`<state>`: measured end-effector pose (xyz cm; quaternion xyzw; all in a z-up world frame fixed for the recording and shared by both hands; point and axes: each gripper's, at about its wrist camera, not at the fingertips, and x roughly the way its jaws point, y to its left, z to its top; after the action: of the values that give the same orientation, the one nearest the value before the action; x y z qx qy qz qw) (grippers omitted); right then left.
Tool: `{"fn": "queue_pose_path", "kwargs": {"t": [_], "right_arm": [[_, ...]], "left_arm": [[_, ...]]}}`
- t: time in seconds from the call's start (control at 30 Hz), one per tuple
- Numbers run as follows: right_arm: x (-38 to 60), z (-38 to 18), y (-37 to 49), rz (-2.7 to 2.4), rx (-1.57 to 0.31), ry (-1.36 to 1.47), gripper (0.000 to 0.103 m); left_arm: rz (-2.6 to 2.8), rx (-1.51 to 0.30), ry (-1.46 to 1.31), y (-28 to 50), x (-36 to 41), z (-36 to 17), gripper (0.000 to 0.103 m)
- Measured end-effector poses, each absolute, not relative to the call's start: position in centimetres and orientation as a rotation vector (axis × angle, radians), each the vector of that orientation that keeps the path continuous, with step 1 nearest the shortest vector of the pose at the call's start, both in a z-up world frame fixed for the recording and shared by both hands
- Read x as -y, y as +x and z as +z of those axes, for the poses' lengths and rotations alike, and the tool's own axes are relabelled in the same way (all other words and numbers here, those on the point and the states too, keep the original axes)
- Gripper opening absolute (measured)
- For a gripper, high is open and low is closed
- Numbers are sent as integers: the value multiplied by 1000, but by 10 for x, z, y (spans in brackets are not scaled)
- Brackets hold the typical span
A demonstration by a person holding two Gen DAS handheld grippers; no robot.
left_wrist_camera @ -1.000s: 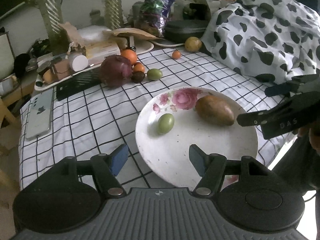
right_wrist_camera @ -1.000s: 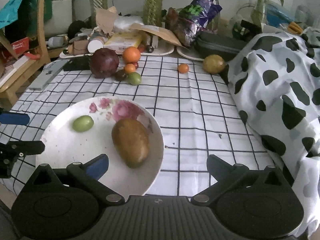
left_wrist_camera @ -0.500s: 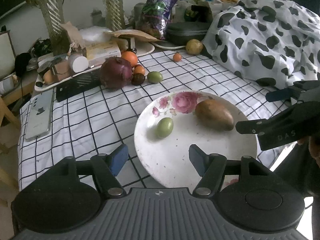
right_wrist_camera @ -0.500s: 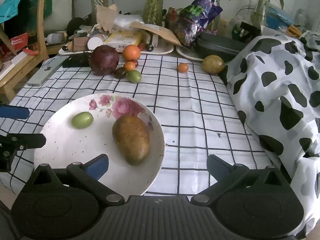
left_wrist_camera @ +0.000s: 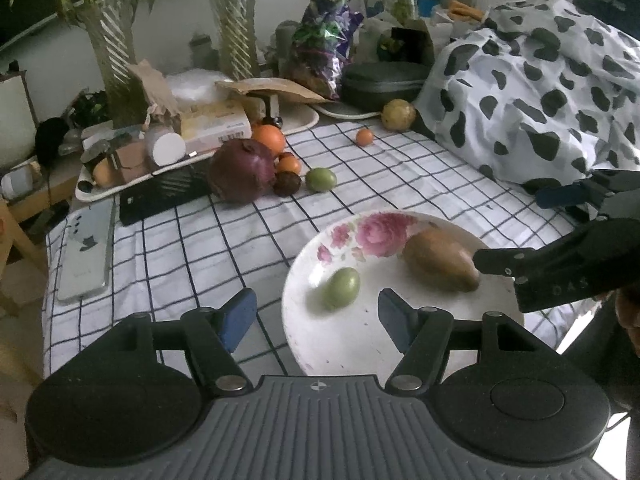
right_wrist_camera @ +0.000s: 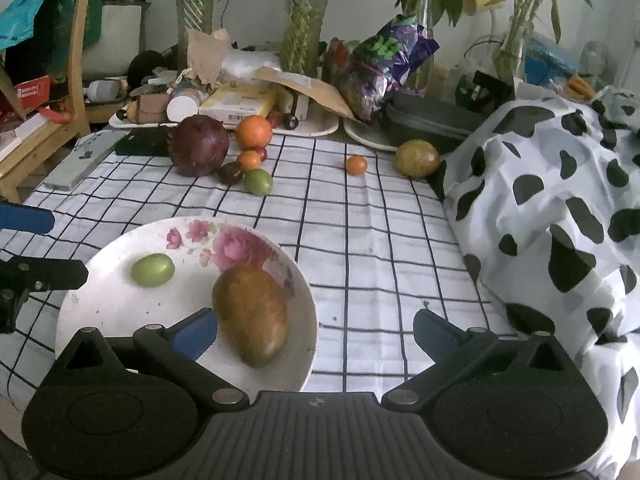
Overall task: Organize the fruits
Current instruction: 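Withdraw both tools from the plate toward the remaining fruits, then grasp the dragon fruit with the left tool while the right tool grasps a green fruit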
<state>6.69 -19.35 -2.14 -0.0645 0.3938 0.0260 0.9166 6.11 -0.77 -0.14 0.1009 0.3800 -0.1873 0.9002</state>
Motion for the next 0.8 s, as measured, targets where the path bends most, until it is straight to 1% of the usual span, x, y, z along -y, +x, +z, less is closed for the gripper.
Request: {"fn": "queue_pose_path", "kwargs": {"t": [0.8], "right_arm": [[199,-30,121,85,-796,-158,103]], "left_arm": [[-337,-758,227,119,-7,-3,66]]}}
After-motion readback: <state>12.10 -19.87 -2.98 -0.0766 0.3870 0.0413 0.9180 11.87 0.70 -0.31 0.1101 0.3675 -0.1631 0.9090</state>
